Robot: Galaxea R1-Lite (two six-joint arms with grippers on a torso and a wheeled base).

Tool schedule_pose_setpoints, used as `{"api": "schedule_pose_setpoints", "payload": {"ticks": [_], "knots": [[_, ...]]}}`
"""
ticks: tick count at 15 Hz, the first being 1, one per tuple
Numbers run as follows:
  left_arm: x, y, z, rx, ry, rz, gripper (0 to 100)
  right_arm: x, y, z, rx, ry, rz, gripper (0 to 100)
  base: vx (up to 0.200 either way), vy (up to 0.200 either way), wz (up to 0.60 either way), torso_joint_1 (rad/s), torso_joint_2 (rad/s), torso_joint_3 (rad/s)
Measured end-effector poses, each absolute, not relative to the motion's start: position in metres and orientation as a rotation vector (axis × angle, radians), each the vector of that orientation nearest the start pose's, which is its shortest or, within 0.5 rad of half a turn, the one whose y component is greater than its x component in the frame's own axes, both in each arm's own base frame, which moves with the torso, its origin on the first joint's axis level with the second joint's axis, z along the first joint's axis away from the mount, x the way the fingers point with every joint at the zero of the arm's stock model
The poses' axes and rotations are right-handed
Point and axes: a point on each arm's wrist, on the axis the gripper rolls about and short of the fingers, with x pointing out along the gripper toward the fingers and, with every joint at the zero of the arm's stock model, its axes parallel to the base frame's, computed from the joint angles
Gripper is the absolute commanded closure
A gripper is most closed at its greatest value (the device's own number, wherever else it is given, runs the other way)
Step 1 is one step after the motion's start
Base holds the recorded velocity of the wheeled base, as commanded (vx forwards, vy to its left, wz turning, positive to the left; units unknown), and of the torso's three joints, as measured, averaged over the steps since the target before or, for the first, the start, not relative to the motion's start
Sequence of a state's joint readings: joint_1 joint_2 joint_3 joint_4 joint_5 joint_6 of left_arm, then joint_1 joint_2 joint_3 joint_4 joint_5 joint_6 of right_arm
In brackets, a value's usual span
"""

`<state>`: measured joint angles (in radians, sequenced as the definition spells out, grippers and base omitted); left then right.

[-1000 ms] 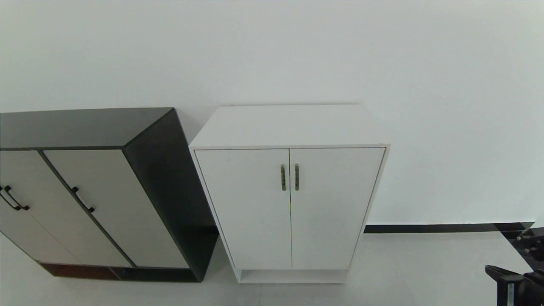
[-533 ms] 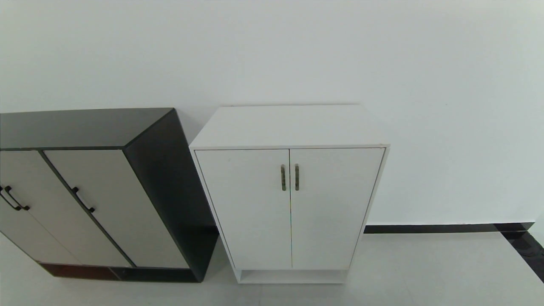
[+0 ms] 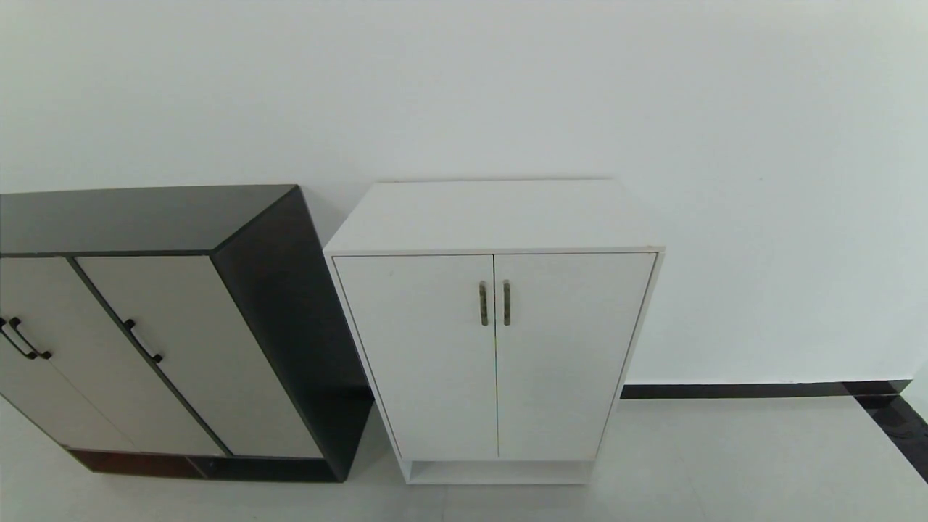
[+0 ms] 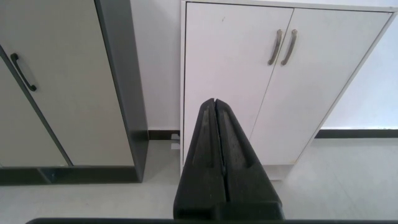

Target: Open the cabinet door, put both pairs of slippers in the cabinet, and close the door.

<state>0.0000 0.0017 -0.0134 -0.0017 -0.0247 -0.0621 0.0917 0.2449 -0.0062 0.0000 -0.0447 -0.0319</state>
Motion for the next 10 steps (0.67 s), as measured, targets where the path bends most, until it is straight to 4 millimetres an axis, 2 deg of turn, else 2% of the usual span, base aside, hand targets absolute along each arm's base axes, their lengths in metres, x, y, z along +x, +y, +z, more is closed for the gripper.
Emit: {"api": "schedule_pose_setpoints", "payload": {"ticks": [3, 10], "knots": [[-0.0237, -0.0006, 0.0794, -0.062, -0.012, -0.025, 100, -0.0120, -0.0019, 0.0782, -0.036, 0.140, 0.049, 100, 0.000, 0.000, 0.00, 0.000, 0.00, 0.000], [-0.0237, -0.0006, 0.0794, -0.062, -0.012, -0.025, 100, -0.0169, -0.0009, 0.0772, -0.036, 0.081, -0.031, 100, 0.000, 0.000, 0.00, 0.000, 0.00, 0.000]]}}
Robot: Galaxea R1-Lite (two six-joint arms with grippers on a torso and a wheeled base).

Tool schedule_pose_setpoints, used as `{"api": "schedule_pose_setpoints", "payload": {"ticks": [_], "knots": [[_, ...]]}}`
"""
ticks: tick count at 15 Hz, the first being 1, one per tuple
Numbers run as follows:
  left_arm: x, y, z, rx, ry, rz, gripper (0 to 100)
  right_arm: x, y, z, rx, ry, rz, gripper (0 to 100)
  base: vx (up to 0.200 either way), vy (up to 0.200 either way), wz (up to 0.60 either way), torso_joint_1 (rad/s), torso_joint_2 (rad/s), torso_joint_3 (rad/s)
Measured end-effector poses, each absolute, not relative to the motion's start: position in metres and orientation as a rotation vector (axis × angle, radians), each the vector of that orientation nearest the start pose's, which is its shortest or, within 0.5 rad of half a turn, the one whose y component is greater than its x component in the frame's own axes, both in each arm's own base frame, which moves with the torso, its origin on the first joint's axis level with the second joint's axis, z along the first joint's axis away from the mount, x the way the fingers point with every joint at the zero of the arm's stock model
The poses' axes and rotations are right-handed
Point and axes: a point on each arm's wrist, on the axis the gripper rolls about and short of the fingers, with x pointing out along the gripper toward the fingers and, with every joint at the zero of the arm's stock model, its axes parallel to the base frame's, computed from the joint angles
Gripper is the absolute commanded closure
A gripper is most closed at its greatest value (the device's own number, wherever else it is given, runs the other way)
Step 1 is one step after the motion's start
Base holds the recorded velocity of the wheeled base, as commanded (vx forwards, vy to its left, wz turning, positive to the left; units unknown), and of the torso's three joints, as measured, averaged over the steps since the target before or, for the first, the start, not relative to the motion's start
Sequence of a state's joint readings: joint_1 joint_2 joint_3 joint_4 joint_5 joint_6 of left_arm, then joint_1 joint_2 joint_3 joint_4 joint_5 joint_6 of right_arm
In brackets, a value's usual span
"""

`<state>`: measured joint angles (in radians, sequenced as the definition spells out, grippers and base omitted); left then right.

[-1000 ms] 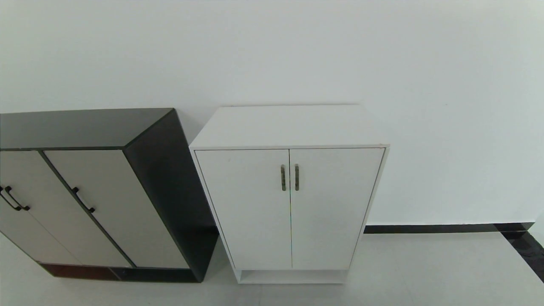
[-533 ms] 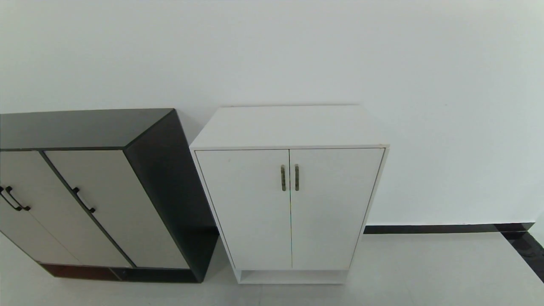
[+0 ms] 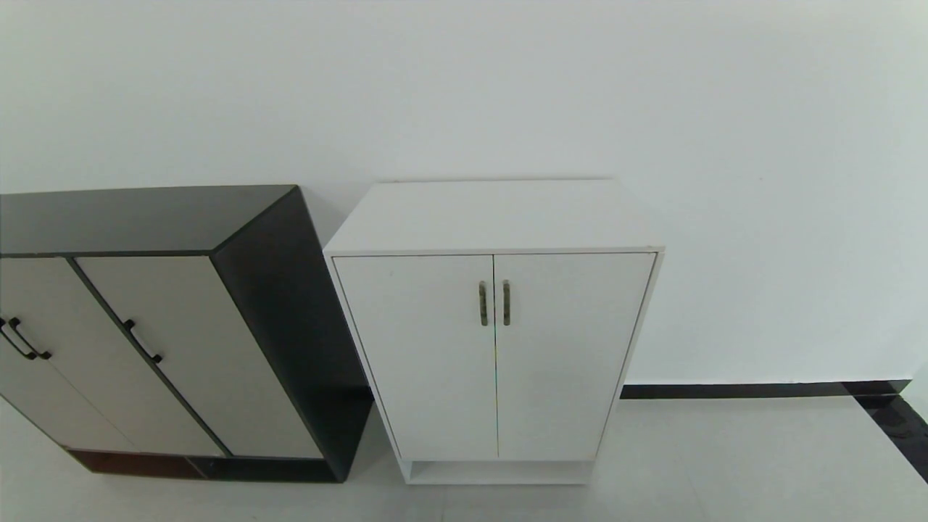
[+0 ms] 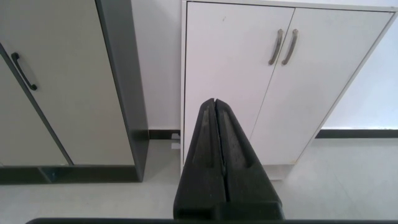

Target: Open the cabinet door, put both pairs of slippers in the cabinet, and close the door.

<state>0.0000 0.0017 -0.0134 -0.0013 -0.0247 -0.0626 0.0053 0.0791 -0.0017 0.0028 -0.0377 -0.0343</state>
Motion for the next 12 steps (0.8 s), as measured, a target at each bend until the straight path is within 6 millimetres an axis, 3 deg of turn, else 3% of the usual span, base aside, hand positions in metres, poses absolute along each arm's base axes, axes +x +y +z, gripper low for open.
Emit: {"api": "schedule_pose_setpoints", "payload": {"ticks": [12], "knots": [[-0.0237, -0.0006, 0.0794, -0.064, -0.012, -0.025, 100, -0.0229, -0.0005, 0.0756, -0.006, -0.003, -0.018, 100, 0.000, 0.000, 0.00, 0.000, 0.00, 0.000]]}}
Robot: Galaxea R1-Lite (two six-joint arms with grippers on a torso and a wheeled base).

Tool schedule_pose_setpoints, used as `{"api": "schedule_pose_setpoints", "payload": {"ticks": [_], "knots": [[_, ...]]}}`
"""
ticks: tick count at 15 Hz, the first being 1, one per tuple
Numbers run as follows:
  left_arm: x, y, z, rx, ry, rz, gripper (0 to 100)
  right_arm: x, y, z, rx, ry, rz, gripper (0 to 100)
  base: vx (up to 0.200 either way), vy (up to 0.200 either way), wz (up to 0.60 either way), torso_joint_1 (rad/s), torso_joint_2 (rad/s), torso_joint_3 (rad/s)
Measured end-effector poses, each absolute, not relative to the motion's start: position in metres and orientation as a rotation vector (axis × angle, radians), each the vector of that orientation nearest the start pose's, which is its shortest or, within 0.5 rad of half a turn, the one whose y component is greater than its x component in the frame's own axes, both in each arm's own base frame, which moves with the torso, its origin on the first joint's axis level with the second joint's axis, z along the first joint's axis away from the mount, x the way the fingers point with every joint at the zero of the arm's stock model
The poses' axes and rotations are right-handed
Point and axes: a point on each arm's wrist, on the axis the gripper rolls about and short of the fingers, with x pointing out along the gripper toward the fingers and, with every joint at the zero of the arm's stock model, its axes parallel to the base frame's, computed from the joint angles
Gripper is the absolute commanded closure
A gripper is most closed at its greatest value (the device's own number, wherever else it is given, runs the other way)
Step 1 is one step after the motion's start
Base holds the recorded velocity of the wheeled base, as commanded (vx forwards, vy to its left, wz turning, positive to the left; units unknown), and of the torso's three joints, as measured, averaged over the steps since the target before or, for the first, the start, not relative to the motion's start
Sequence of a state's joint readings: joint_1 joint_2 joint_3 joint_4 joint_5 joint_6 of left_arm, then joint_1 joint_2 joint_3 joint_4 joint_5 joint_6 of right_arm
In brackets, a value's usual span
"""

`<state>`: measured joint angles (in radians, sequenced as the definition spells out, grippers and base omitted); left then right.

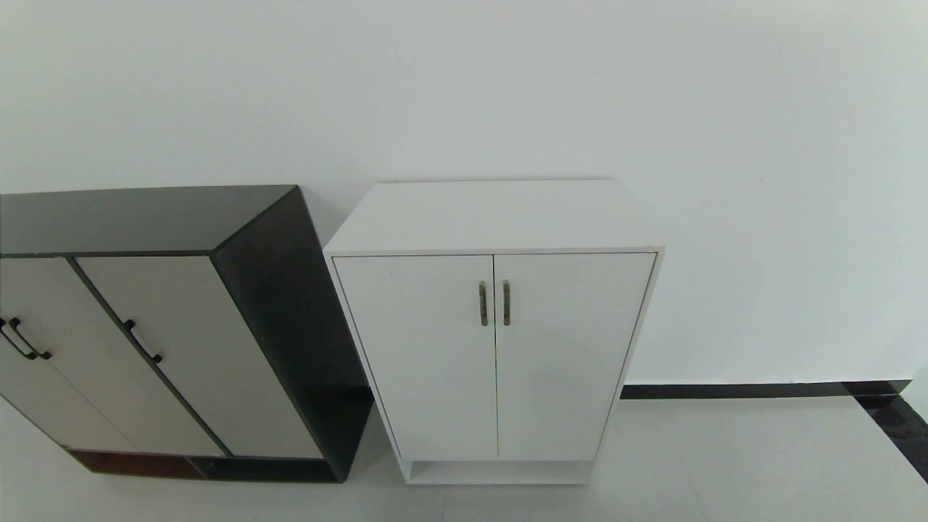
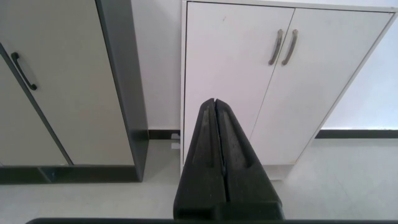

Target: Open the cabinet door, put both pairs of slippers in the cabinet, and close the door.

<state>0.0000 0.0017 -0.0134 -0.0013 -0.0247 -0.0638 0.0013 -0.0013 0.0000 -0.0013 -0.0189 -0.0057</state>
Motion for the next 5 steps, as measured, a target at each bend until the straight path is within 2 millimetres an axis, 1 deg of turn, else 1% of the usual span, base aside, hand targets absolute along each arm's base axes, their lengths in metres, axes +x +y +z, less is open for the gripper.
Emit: {"api": "schedule_pose_setpoints", "payload": {"ticks": [5], "knots": [[-0.0237, -0.0005, 0.0795, -0.064, -0.013, -0.025, 100, -0.0230, -0.0004, 0.0755, -0.009, -0.003, -0.019, 100, 0.000, 0.000, 0.00, 0.000, 0.00, 0.000]]}}
